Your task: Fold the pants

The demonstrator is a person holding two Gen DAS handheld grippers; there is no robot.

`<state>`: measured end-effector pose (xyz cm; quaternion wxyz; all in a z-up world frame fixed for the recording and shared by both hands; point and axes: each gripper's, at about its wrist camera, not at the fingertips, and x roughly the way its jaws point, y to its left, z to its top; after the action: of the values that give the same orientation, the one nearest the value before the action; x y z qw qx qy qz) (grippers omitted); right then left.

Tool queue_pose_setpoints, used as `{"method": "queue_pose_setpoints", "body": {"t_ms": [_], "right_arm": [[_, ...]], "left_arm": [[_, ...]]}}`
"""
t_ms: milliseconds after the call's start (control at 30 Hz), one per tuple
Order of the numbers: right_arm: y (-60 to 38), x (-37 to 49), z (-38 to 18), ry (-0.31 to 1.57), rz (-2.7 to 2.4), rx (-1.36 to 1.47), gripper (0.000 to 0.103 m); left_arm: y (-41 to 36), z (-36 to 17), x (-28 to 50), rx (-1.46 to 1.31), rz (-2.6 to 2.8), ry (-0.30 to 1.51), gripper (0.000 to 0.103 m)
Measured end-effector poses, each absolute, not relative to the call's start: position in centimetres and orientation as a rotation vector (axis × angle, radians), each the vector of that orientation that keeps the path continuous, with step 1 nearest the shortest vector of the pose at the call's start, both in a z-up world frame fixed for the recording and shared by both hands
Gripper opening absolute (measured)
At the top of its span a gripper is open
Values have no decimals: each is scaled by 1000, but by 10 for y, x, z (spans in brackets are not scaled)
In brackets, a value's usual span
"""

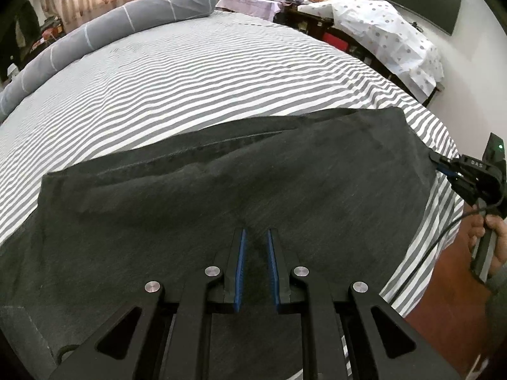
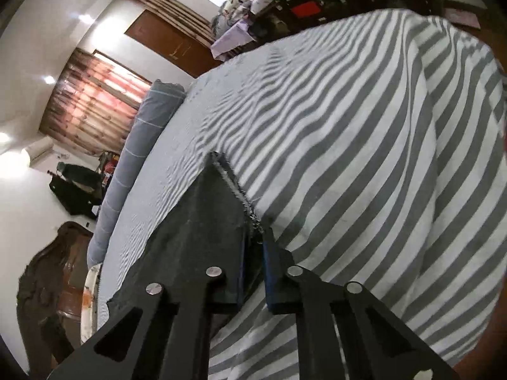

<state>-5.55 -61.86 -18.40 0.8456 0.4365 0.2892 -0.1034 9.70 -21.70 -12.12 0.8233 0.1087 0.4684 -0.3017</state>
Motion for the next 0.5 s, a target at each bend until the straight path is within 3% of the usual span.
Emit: {"method": "queue_pose_setpoints", "body": {"t_ms": [133,267,367,433,500], "right_arm": [[-614,-56,-176,615,-183,908,8],[-618,-45,-185,660,-205,921,18],[-619,-42,-194,661,-202,942,19],[-618,-45,-198,651,-196,953,19],[-618,-43,-196,651,-184,963,10]], "left_arm": [[-232,-125,99,239,-661,993,15],[-243,-127,102,226,-678,998,15],[-248,-128,101,224,-689,999,15],[-253,-130,99,235,-701,999,15],[-258,-134,97,257,-706,1004,15]]}}
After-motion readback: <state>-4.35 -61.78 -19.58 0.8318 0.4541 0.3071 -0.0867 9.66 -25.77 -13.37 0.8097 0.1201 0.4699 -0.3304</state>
